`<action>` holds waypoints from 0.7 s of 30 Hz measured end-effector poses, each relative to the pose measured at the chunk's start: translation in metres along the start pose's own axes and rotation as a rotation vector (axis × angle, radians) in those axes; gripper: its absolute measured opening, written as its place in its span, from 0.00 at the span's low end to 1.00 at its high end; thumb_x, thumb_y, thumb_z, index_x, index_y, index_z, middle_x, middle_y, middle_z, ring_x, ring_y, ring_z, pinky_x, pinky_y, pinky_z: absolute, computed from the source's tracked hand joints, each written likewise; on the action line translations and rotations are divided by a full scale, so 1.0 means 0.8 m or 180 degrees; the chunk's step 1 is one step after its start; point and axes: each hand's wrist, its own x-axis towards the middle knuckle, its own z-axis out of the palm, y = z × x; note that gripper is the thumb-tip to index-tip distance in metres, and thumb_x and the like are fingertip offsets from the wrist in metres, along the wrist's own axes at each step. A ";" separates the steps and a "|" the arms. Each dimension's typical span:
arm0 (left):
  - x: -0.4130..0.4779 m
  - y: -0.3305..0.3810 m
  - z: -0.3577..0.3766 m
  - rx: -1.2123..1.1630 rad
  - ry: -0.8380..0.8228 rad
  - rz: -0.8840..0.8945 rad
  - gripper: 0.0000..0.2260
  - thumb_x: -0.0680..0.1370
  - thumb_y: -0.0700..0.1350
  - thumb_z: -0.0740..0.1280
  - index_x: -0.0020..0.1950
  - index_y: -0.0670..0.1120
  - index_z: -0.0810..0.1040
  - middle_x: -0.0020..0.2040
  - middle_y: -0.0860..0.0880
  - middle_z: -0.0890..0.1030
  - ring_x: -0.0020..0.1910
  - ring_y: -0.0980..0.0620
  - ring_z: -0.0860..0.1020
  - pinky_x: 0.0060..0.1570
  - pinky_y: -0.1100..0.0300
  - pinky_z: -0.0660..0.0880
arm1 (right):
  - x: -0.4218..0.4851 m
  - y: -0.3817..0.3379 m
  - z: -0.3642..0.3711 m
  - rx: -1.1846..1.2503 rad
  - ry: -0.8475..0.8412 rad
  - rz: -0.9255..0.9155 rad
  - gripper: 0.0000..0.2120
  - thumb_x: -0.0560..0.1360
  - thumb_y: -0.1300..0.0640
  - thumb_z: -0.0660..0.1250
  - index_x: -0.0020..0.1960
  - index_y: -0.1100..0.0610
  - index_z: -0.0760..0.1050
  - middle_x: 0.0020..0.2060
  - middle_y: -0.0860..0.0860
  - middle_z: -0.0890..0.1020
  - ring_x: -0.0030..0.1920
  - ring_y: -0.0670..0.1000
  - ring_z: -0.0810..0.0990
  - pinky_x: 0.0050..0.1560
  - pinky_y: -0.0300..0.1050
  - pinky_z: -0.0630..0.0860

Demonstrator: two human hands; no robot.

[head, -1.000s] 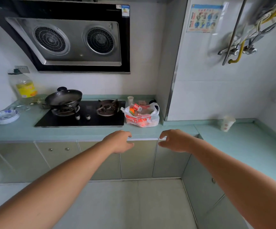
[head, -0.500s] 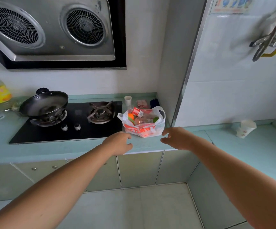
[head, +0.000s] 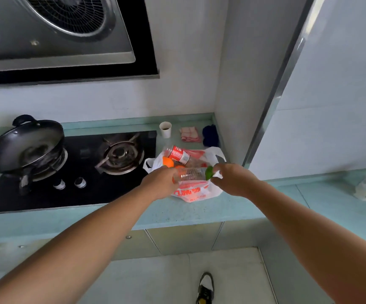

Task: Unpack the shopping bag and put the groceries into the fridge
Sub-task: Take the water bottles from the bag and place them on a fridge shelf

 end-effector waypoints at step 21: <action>0.258 0.000 0.118 0.1054 -0.0472 0.0609 0.28 0.74 0.51 0.72 0.72 0.50 0.69 0.66 0.46 0.76 0.53 0.45 0.80 0.42 0.52 0.79 | 0.115 0.054 0.028 0.0221 0.0237 0.0570 0.17 0.82 0.46 0.60 0.68 0.50 0.74 0.62 0.51 0.80 0.54 0.53 0.80 0.53 0.52 0.81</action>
